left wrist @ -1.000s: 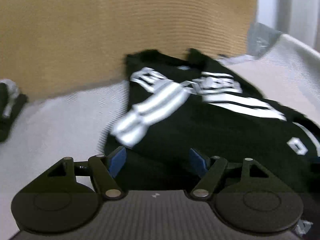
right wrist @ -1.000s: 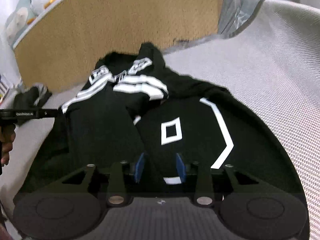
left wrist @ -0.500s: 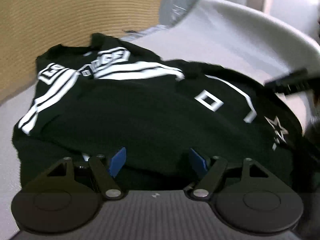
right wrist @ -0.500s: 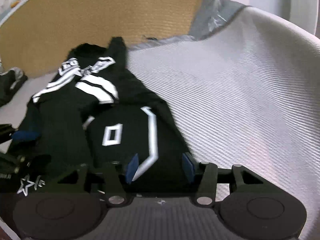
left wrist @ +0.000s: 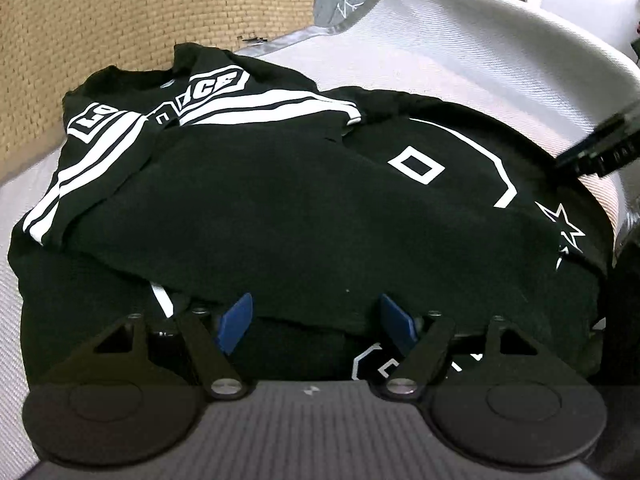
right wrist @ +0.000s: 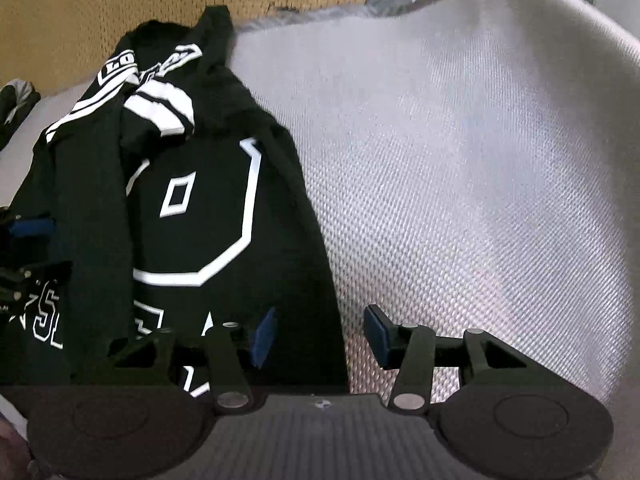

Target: Fold clothes

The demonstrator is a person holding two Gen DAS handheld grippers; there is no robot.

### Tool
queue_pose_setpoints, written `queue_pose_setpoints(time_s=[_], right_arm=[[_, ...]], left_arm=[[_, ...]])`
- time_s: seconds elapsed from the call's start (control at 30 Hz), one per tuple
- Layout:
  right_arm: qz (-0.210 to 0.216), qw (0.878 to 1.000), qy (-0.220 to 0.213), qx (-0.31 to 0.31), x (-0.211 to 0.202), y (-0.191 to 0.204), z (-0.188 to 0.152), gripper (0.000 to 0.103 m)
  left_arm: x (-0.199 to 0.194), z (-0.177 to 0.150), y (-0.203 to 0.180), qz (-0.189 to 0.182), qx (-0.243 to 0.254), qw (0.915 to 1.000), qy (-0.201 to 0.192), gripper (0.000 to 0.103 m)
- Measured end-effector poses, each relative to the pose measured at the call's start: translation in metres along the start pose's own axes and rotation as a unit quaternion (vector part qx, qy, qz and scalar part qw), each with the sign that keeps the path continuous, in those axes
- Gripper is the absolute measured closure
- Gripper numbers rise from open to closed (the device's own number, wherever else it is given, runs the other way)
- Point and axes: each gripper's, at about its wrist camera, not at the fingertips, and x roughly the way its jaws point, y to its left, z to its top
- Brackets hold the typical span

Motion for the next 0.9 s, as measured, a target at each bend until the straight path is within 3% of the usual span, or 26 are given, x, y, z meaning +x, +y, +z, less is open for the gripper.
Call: queue_pose_setpoints(time_s=[0.2, 0.3, 0.43, 0.6, 0.73, 0.9], right_arm=[[0.044, 0.998, -0.02, 0.039, 0.001, -0.009, -0.011, 0.052], [0.06, 0.998, -0.014, 0.032, 0.001, -0.006, -0.009, 0.081], [0.068, 0.997, -0.012, 0.024, -0.001, -0.001, -0.008, 0.093], [0.066, 0.997, -0.037, 0.007, -0.012, 0.011, -0.01, 0.096], [0.129, 0.99, -0.062, -0.008, -0.029, 0.031, -0.009, 0.097], [0.167, 0.981, -0.075, -0.061, -0.042, 0.081, -0.002, 0.097]], left_arm=[[0.0, -0.001, 0.008, -0.007, -0.032, 0.9995, 0.004, 0.027], [-0.001, 0.0, 0.008, -0.005, -0.032, 0.9994, 0.006, 0.027], [-0.004, 0.002, 0.01, -0.006, -0.038, 0.9992, 0.006, 0.028], [-0.011, 0.005, 0.014, -0.009, -0.057, 0.9984, -0.002, 0.028], [-0.022, 0.011, 0.015, -0.017, -0.071, 0.9971, -0.02, 0.028], [-0.036, 0.022, 0.022, -0.053, -0.12, 0.99, -0.05, 0.026]])
